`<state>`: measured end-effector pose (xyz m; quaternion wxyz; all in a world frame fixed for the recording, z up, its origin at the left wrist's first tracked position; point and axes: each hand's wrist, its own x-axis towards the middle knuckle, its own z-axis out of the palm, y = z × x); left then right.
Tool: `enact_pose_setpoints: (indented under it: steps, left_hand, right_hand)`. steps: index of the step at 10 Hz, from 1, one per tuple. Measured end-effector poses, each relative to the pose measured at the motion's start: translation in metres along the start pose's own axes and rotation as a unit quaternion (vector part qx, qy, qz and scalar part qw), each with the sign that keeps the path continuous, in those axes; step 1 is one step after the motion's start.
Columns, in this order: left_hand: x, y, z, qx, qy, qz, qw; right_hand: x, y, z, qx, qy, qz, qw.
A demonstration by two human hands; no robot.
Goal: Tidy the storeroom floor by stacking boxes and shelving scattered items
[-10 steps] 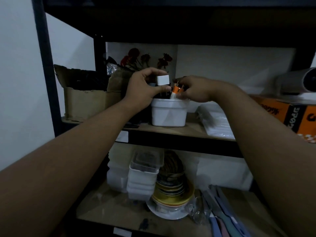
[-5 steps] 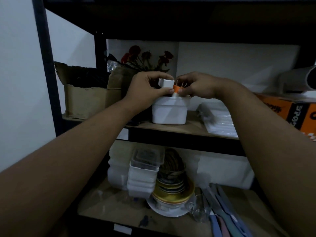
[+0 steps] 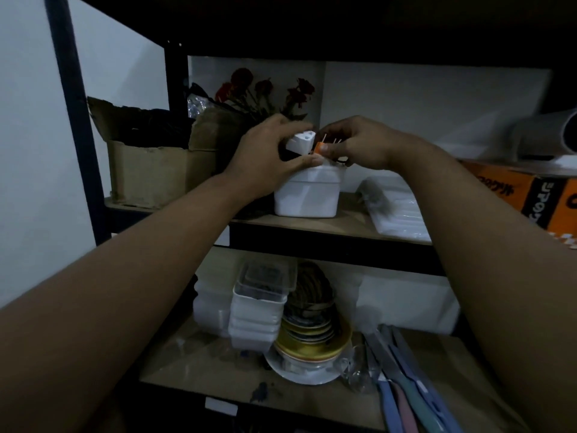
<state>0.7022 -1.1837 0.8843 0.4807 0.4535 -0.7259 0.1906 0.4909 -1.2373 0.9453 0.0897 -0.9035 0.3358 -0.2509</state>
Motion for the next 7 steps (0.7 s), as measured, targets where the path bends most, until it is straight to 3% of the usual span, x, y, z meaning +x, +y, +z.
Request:
enact_pose_setpoints:
  steps: [1,3,5,7]
  left_hand:
    - [-0.008,0.000,-0.003,0.002,0.008,0.021,1.000]
    - [-0.003,0.005,0.003,0.054,0.027,-0.025,0.998]
    - [-0.012,0.006,-0.001,0.019,0.010,-0.041,0.999]
    - [-0.017,0.016,-0.007,0.130,-0.013,-0.043,0.991]
  right_hand:
    - [0.001,0.000,0.002,-0.022,-0.001,-0.009,1.000]
    - [0.000,0.003,0.001,0.012,-0.005,-0.010,1.000]
    - [-0.006,0.006,0.005,-0.013,0.035,0.006,0.999]
    - [-0.009,0.003,0.024,-0.010,0.100,0.014,0.995]
